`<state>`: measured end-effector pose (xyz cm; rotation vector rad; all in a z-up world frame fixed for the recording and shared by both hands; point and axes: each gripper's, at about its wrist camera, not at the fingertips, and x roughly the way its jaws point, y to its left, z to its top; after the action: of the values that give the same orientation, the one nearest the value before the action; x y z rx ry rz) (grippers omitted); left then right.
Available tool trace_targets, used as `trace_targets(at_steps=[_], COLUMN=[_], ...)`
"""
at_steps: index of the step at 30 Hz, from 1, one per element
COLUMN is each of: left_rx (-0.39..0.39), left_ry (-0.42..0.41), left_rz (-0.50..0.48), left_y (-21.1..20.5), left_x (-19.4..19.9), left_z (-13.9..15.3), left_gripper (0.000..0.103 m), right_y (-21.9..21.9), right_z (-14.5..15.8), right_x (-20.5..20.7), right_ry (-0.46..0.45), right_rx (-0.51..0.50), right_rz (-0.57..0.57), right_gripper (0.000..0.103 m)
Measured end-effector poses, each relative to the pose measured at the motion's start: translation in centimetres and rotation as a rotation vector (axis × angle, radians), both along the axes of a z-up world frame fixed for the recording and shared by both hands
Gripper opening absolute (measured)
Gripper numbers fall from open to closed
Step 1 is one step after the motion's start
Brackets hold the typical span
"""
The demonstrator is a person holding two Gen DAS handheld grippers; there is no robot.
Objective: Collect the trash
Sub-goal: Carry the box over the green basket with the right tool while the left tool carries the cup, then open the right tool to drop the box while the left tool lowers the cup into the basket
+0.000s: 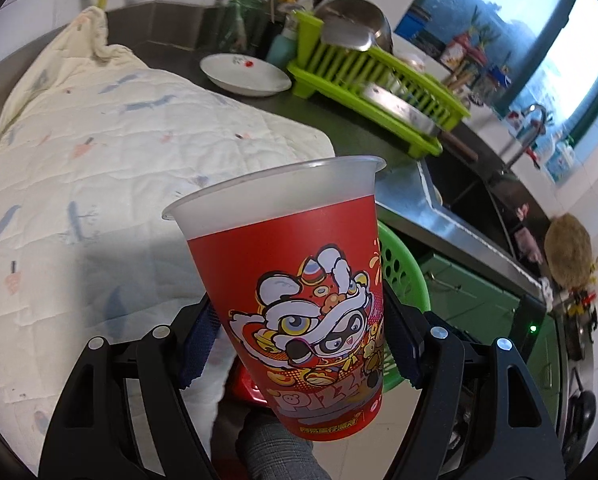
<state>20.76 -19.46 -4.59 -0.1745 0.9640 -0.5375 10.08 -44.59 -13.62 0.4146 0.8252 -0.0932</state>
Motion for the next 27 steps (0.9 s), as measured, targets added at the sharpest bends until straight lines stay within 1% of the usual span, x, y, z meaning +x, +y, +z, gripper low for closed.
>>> trace_targets(at_steps=[6,8,11,16,20,23,27], left_rx=[0.044,0.056,0.095,0.129,0.134,0.143,0.129], left_ry=[0.016,0.02,0.014,0.035,0.055,0.062,0.078], left_rz=[-0.045,-0.063,-0.082,-0.115,-0.143,-0.159,-0.174], left_y=[-3.1,-4.1,-5.7,-7.9,-9.5,-10.7,-11.8], left_x=[0.7,0.9,1.1,1.8,2.1,2.2,2.6], left_z=[-1.5,-2.0,-2.8,-4.1,-5.1,-5.7,-6.3], left_gripper=[0.073,0.073,0.073,0.073,0.073,0.073,0.073], right_y=[-0.2,-0.3,-0.3,-0.5,-0.9,-1.1,-1.2], right_z=[0.8,1.2,1.7,2.1,2.3,2.1,2.0], right_x=[-1.1,-1.6,-2.2,-3.3,-3.9,-4.0,-4.5], right_ry=[-0.024,-0.036,-0.052,-0.063,-0.069,-0.057,-0.05], right_rx=[-0.031,-0.04,-0.07,-0.099,-0.13,-0.154,-0.193], right_rz=[0.006,0.008,0.001,-0.01,-0.021,-0.018,-0.022], right_gripper=[0.057,0.059,0.062,0.065,0.067,0.067,0.07])
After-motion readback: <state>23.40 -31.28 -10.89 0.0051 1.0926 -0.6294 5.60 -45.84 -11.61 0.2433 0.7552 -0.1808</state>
